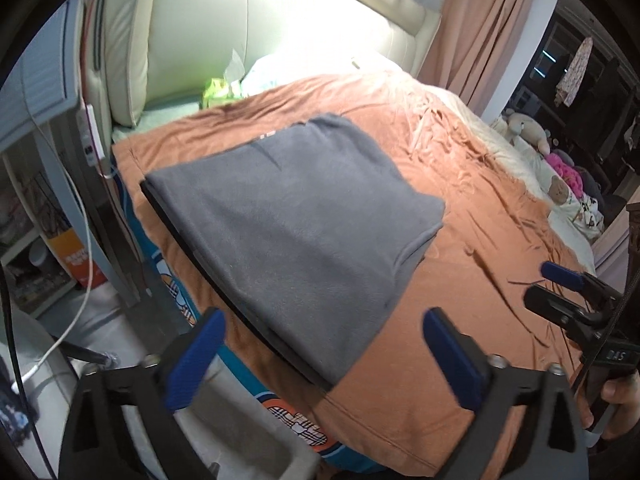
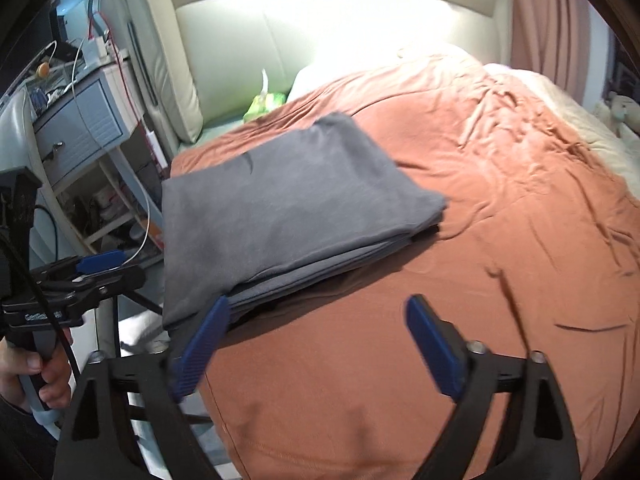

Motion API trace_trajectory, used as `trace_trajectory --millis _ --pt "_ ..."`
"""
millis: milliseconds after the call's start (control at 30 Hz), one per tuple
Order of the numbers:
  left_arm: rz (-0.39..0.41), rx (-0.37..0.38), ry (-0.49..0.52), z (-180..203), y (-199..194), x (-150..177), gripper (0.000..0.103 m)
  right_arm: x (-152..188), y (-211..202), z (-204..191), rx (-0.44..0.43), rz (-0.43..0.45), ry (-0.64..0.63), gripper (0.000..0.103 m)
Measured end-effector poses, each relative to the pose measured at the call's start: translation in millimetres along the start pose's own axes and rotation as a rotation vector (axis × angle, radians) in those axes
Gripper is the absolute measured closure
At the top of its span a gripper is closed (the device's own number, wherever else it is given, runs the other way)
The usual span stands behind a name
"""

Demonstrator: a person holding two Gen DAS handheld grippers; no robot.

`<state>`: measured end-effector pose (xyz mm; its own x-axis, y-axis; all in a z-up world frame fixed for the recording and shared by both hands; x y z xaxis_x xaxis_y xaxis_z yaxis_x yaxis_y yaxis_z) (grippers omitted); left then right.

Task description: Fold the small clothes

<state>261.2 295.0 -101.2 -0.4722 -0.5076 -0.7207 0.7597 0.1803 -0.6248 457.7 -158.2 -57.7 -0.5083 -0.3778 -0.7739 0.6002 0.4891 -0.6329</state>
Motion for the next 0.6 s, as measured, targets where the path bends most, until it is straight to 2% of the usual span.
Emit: trace_trajectory --millis 600 --pt "0.120 0.058 0.051 43 -98 10 0.001 40 -146 4 0.104 0.089 0.029 0.000"
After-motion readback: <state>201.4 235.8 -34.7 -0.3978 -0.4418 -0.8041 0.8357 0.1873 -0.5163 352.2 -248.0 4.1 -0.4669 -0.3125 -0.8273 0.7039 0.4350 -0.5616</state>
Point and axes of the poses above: each gripper's, at about its wrist camera, not at the fingertips, and y roughly the way its jaws point, z to its right, x to its underside, the point moved 6 cm from there along y, roughly the way its jaws point, and after that the axes turned 7 degrees about z, right-handed, at the moved point
